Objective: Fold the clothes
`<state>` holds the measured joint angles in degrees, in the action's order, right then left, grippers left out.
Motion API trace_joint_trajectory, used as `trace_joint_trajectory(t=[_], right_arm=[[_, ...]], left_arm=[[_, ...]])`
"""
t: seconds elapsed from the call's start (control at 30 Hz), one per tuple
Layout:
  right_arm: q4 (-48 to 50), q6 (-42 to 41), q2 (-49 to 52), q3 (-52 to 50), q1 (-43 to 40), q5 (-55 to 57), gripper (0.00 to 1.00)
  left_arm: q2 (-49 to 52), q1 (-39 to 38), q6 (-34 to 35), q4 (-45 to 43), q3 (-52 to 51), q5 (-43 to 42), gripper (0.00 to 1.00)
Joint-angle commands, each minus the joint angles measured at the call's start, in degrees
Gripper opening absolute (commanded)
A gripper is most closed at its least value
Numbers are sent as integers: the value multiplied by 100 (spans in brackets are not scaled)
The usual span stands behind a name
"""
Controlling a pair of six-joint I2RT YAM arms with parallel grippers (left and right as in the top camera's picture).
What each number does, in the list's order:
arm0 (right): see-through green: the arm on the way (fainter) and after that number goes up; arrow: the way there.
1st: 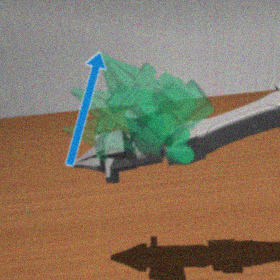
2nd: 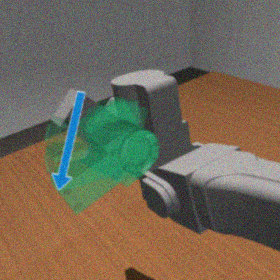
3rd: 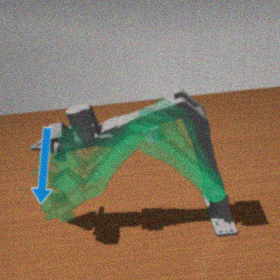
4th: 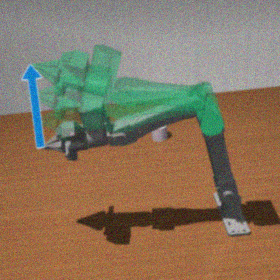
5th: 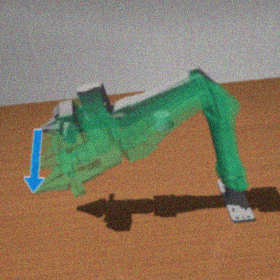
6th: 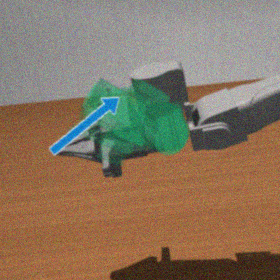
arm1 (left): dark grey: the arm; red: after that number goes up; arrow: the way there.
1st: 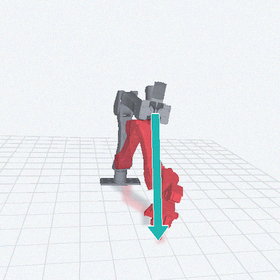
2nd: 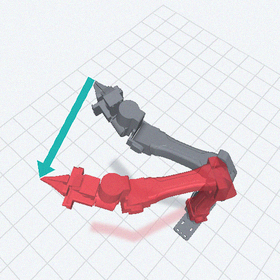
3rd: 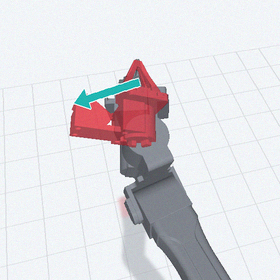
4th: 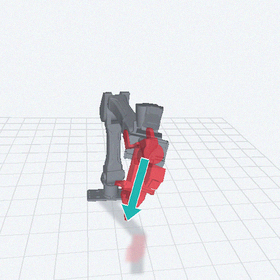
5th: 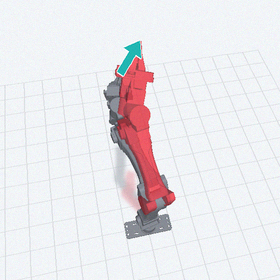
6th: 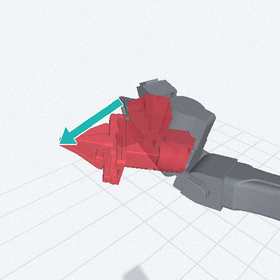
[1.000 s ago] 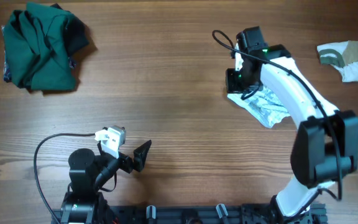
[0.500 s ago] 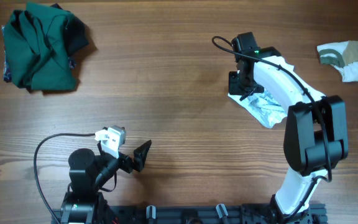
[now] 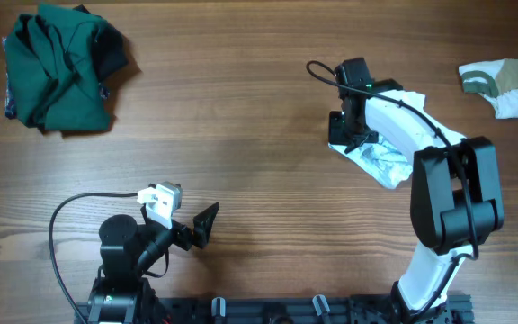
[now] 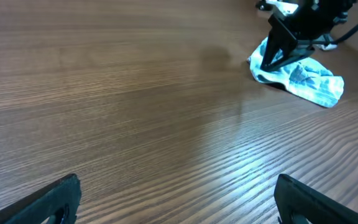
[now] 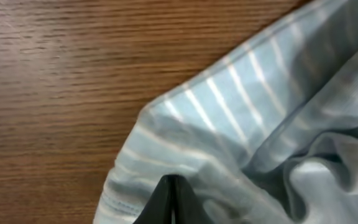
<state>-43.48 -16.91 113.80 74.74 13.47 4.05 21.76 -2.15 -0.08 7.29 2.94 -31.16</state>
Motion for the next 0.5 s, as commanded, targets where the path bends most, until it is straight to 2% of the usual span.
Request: trace_joint_trajectory(t=[0.0,0.17,0.37,0.47], right_arm=[[155,-111,114,-63,52,-658,4],[374,-157,114,-63,280,-1386,4],[533,-431,114,-61,549,-1401,5],[428,-474,98,-37,514,-951,4]], left_arm=[[7,-31,57,-4,-48,39,100],[7,-31,57,-4,-48,39,100],[7,-31,59,-4,-48,39,100],[4,-31,59,-4,-48,39,100]])
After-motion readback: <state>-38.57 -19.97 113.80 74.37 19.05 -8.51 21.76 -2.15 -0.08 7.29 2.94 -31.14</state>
